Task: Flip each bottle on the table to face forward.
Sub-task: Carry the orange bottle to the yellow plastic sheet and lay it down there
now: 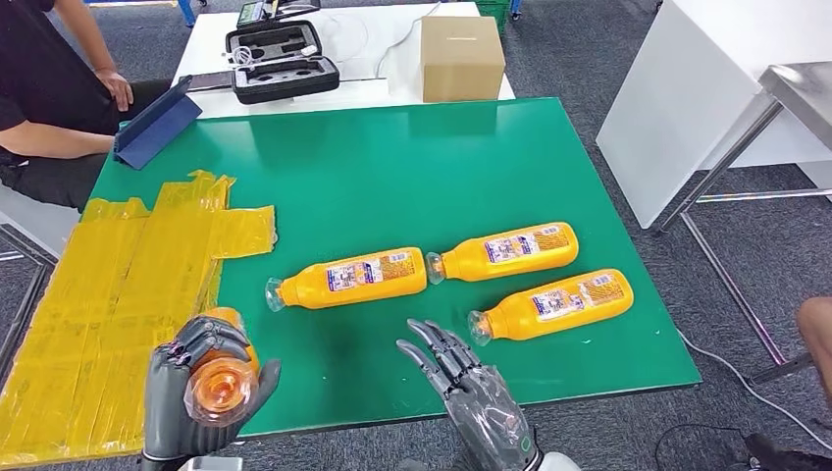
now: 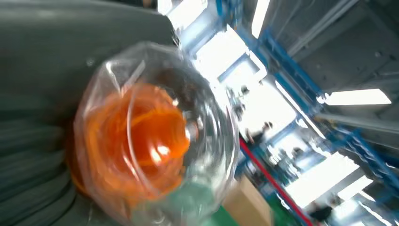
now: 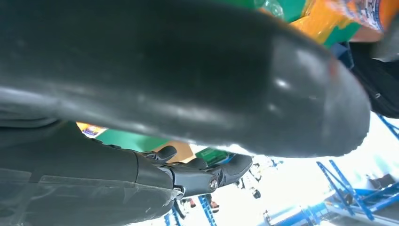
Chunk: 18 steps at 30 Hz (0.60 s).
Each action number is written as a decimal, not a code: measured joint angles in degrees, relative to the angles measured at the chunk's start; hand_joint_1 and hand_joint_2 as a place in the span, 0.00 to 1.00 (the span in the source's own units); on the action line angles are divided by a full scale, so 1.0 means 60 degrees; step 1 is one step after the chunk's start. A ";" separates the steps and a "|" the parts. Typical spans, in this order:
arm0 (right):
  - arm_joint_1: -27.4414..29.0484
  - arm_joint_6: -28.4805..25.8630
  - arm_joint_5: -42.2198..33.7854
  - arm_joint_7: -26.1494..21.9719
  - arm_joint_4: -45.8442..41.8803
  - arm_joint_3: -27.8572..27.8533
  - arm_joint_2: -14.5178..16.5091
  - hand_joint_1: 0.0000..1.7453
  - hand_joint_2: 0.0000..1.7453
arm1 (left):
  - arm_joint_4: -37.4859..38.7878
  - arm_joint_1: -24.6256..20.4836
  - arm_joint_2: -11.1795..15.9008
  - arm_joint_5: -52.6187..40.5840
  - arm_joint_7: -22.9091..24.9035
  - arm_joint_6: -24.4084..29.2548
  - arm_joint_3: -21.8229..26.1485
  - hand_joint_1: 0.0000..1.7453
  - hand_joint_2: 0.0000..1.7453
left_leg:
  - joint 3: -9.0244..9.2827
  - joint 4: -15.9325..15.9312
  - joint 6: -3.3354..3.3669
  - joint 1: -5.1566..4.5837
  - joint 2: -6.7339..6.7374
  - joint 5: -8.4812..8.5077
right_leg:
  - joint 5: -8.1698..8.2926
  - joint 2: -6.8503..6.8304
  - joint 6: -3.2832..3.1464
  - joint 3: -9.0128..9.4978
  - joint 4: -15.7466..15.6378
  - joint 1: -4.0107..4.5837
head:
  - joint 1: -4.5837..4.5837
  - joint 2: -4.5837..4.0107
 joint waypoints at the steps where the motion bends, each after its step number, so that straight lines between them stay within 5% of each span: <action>1: -0.0002 0.0128 -0.0108 -0.0084 -0.0017 -0.0042 -0.0023 0.00 0.00 | 0.0009 -0.0049 0.0044 -0.0875 0.0274 0.0065 0.0004 1.00 1.00 | 0.0001 0.0000 0.0000 0.0000 0.0000 0.0000 | 0.0000 0.0000 0.0000 -0.0002 0.0000 0.0000 | 0.0000 0.0000; 5: -0.0066 0.0958 -0.0490 -0.0548 -0.0036 -0.0289 -0.0030 0.00 0.00 | 0.0304 -0.0434 0.0429 -0.4732 0.1778 -0.0076 -0.0099 1.00 1.00 | 0.0011 0.0000 -0.0001 0.0001 0.0000 0.0001 | -0.0001 0.0000 -0.0001 -0.0021 0.0000 0.0002 | -0.0001 0.0000; 8: -0.0113 0.1540 -0.0670 -0.0918 -0.0036 -0.0526 0.0016 0.00 0.00 | 0.0937 -0.0979 0.0828 -0.6236 0.2743 -0.0435 -0.0220 1.00 1.00 | 0.0019 0.0000 -0.0001 0.0003 -0.0002 0.0000 | -0.0003 -0.0001 -0.0003 -0.0047 0.0001 0.0002 | -0.0001 0.0000; 18: -0.0094 0.1957 -0.0782 -0.1311 -0.0036 -0.0879 0.0113 0.00 0.00 | 0.2821 -0.2255 0.1555 -0.6542 0.3482 -0.1715 -0.0248 1.00 1.00 | 0.0010 0.0000 0.0001 -0.0003 0.0000 0.0004 | 0.0004 0.0002 -0.0001 0.0010 0.0002 -0.0003 | 0.0000 0.0000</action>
